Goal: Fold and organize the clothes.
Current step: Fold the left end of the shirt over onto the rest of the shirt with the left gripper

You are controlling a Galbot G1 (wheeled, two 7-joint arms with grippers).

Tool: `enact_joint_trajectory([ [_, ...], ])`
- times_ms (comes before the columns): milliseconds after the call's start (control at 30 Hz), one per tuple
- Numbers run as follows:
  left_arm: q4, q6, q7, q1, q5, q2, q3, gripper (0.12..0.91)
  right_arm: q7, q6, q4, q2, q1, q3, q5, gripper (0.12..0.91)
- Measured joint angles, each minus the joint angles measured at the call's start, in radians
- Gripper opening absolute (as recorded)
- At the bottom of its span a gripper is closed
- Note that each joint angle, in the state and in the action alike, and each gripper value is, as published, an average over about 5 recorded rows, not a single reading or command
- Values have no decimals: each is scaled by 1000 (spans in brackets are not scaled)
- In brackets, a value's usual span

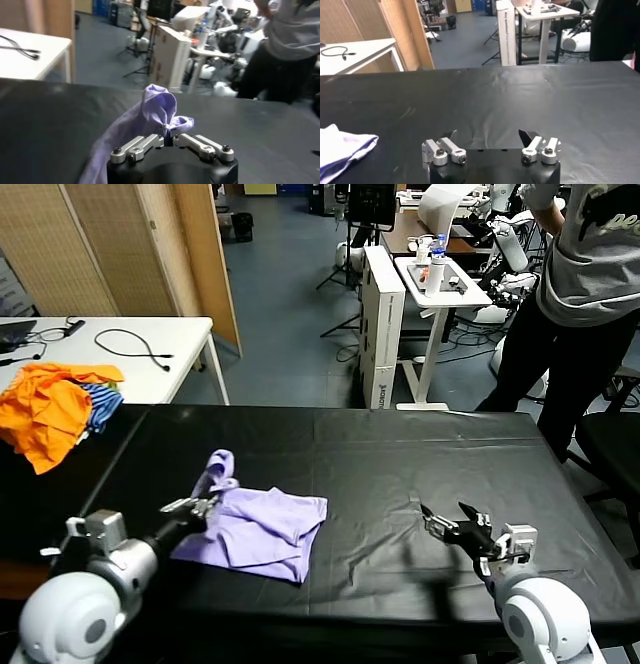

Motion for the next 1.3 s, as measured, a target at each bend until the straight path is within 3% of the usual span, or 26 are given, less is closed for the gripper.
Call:
enact_joint_trajectory([
  [467, 79, 0, 32, -15, 135, -99, 169, 194, -3, 1, -4, 3, -17, 12, -7, 907],
  [733, 109, 0, 25, -17, 188, -138, 239, 194, -10, 0, -15, -1, -4, -12, -19, 907],
  [1200, 144, -6, 29, -42, 252, -176, 265, 194, -16, -2, -20, -10, 6, -37, -26, 907],
  [1300, 146, -23, 35, -36, 273, -185, 268, 233, -26, -1, -23, -20, 11, -48, -27, 907],
])
